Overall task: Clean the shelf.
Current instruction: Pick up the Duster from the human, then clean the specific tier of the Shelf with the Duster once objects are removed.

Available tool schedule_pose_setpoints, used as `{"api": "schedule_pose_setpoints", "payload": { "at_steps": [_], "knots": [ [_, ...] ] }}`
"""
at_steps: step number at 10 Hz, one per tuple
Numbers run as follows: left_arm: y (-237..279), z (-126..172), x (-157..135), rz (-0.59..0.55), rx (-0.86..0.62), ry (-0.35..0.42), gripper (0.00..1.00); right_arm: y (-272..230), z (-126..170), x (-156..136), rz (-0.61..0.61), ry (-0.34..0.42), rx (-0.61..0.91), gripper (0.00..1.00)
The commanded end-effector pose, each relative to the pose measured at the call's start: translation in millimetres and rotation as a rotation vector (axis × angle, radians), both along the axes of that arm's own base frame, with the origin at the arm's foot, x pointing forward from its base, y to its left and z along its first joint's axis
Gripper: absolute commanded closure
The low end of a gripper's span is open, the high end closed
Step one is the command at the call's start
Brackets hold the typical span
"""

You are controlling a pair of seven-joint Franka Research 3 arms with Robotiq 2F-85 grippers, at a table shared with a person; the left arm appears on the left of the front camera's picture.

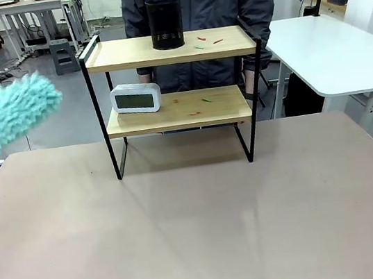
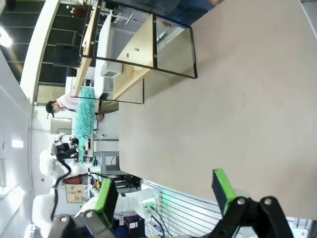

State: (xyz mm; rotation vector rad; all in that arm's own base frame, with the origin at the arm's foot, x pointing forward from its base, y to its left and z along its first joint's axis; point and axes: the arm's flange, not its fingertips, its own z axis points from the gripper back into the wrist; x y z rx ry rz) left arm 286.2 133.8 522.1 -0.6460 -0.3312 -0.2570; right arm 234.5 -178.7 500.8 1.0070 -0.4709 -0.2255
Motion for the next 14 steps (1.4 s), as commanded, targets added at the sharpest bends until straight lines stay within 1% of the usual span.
{"api": "schedule_pose_setpoints", "payload": {
  "at_steps": [1,2,3,14],
  "knots": [
    [-4,-23,-29,-0.116,0.115,0.0,1.0,0,1,2,0.01,-0.031,0.003,0.0],
    [1,-29,-35,-0.319,0.186,-0.039,1.0,0,1,2,0.01,-0.031,0.003,0.0],
    [0,-19,-22,-0.038,0.068,0.013,1.0,0,1,2,0.01,-0.031,0.003,0.0],
    [0,-19,-22,-0.038,0.068,0.013,1.0,0,1,2,0.01,-0.031,0.003,0.0]
  ]
}}
